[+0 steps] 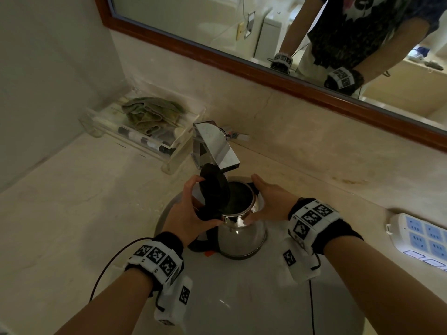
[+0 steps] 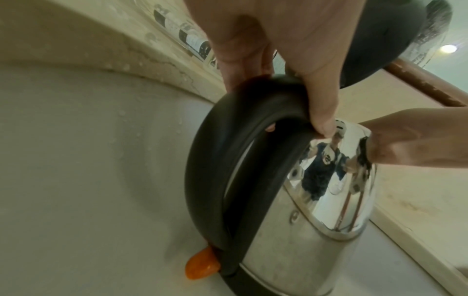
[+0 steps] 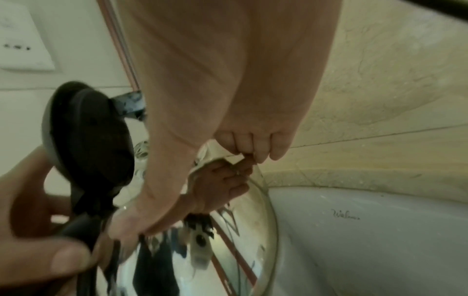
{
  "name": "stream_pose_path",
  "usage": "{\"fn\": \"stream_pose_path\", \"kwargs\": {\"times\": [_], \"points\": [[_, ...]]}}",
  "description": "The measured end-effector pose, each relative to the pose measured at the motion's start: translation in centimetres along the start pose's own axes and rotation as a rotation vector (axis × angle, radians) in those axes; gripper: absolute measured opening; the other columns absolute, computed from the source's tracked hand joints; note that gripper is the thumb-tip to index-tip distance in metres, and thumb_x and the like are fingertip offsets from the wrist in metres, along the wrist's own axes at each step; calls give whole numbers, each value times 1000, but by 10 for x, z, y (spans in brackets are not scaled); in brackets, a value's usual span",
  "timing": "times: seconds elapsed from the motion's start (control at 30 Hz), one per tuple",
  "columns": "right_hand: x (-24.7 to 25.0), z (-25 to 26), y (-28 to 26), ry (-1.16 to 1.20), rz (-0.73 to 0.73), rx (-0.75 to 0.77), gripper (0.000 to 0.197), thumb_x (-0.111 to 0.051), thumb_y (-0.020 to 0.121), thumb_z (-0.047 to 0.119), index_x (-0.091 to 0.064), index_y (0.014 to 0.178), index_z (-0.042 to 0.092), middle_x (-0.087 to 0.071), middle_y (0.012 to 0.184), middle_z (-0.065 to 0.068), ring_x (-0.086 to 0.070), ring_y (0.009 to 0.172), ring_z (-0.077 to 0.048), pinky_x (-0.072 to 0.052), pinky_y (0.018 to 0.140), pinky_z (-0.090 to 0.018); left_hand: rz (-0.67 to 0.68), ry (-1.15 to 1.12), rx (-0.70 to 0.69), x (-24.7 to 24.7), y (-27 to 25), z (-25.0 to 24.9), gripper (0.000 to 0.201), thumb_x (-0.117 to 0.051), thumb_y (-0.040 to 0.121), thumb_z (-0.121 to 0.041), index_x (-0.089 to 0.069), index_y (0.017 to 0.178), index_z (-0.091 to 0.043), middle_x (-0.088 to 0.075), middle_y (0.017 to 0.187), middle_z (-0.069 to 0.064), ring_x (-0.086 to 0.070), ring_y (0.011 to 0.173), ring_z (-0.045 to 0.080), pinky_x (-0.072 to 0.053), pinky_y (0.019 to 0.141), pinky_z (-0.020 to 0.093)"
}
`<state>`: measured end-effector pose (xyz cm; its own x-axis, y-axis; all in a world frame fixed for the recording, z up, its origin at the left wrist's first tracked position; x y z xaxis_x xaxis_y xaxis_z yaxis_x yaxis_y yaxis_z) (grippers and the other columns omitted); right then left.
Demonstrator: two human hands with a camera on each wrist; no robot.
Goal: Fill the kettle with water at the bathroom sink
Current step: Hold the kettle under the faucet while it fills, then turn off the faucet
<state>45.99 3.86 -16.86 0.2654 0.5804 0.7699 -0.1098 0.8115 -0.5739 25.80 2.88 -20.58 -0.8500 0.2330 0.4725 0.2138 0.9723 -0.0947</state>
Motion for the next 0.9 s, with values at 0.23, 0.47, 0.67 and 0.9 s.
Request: {"fn": "stream_pose_path", "kwargs": {"times": [0.23, 0.47, 0.67, 0.9], "points": [[44, -6, 0, 146, -205, -56, 68, -39, 100, 29, 1, 151, 10, -16, 158, -12, -24, 144, -25, -23, 114, -28, 11, 30, -17, 0, 1, 2, 102, -86, 57, -21, -9, 111, -58, -66, 93, 6, -66, 82, 20, -55, 72, 30], [69, 10, 19, 193, -278, -13, 67, -37, 99, 11, 4, 151, 18, -31, 152, -19, -37, 136, -33, -31, 111, -35, 30, 52, -10, 1, 1, -1, 97, -84, 60, -20, -11, 114, -51, -61, 90, 1, -60, 76, 14, -43, 59, 11], [69, 18, 35, 329, -293, 11, 69, -37, 96, 4, 1, 151, 20, -21, 157, -12, -38, 136, -31, -35, 108, -37, 41, 40, -23, 3, 1, -2, 92, -84, 60, -21, -17, 108, -61, -54, 79, -10, -55, 66, 0, -42, 56, 9], [69, 26, 41, 479, -339, 29, 68, -34, 90, -11, -14, 150, 13, -31, 153, -14, -33, 139, -28, -33, 111, -36, 53, 49, -10, 3, 0, -1, 98, -84, 61, -22, -10, 104, -70, -55, 78, -9, -57, 71, 5, -48, 65, 19]]}}
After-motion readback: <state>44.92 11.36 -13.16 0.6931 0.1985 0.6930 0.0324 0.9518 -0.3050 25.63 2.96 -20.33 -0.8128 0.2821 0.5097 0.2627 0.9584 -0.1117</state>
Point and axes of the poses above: each hand's wrist, its own y-axis towards the middle knuckle, its own x-axis out of the back of the hand, z = x × y, the point moved 3 cm from there along y, towards the middle knuckle
